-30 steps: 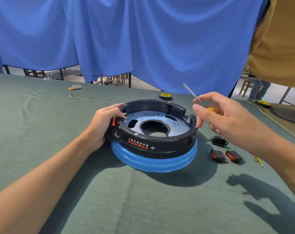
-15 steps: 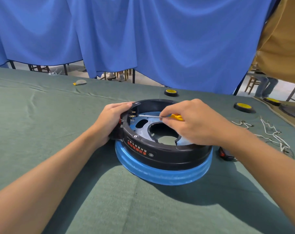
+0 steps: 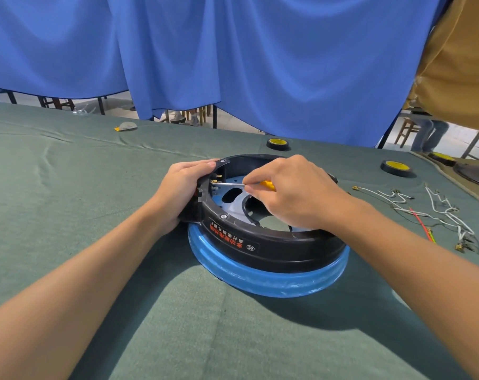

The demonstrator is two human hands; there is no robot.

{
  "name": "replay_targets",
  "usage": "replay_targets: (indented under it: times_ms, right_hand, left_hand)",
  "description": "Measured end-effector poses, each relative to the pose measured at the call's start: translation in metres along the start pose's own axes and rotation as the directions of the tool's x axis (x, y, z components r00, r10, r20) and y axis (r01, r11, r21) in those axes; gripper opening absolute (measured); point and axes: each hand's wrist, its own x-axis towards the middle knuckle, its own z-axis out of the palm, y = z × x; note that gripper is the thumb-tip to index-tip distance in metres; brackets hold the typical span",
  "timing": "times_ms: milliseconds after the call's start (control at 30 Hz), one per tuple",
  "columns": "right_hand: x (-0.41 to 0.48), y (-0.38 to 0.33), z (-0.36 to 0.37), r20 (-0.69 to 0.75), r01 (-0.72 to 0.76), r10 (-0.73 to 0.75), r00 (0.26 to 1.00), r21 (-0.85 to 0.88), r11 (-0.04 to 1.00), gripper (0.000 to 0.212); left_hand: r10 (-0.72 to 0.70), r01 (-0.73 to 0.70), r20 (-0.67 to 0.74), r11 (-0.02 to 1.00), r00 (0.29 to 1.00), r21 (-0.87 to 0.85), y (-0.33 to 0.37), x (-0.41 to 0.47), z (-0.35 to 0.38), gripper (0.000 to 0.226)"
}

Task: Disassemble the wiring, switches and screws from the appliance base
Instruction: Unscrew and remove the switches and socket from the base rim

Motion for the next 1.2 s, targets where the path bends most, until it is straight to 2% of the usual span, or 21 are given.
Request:
replay_targets:
  times_ms: [400, 833, 1200]
  right_hand:
    - [0.0078, -0.0023, 0.0048, 0.037, -0.035, 0.034, 0.999, 0.04, 0.999, 0.021]
    - [0.0045, 0.0013, 0.0034, 0.011, -0.126, 0.125, 0.992, 0.038, 0.991, 0.022]
    - [0.0074, -0.0005, 0.0051, 0.039, -0.151, 0.149, 0.988, 0.044, 0.988, 0.02]
  left_hand:
    - [-0.019, 0.02, 0.015, 0.999, 1.0, -0.04, 0.0002, -0.0028, 0.0003, 0.026]
    - [-0.181, 0.185, 0.052, 0.979, 0.982, -0.083, 0.0058, -0.0031, -0.0044, 0.028]
    - [-0.176, 0.183, 0.071, 0.978, 0.982, -0.101, 0.0074, -0.0014, -0.0052, 0.028]
